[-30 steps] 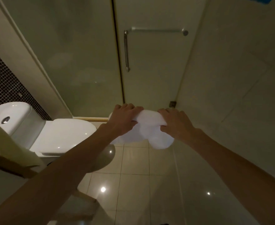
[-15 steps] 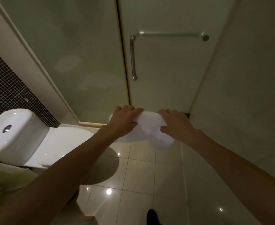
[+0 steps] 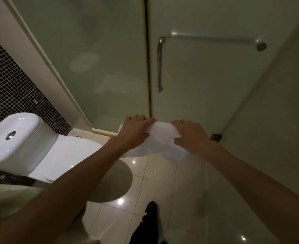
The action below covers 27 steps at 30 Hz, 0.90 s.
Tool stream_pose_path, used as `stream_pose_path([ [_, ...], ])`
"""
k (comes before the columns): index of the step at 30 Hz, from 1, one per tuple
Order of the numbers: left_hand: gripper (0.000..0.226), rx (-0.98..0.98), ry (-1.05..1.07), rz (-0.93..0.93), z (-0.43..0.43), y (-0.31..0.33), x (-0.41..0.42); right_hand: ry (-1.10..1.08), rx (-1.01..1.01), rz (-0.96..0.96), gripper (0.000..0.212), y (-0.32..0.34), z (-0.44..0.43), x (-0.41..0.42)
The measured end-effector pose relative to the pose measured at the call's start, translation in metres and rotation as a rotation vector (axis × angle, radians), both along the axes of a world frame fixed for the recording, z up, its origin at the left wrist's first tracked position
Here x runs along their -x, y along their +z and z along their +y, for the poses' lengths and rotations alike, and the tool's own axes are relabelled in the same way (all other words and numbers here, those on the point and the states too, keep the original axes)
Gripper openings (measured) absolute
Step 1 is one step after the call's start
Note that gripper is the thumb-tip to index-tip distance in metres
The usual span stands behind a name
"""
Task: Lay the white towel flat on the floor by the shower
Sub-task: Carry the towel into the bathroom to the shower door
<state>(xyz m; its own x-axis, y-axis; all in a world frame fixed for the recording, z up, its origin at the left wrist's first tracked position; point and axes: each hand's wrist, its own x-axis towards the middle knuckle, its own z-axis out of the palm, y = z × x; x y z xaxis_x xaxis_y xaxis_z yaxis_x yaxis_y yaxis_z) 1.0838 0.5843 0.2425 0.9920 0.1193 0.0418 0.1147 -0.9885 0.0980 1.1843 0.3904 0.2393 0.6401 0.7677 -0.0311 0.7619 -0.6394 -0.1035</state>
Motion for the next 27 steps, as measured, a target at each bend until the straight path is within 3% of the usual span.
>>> stream_pose_path([
  [13, 0.055, 0.021, -0.042, 0.029, 0.070, -0.019, -0.102, -0.056, 0.013, 0.027, 0.053, -0.018, 0.065, -0.090],
  [27, 0.050, 0.055, -0.051, 0.064, 0.070, -0.061, -0.161, -0.079, 0.055, 0.083, 0.054, -0.058, 0.064, -0.143],
])
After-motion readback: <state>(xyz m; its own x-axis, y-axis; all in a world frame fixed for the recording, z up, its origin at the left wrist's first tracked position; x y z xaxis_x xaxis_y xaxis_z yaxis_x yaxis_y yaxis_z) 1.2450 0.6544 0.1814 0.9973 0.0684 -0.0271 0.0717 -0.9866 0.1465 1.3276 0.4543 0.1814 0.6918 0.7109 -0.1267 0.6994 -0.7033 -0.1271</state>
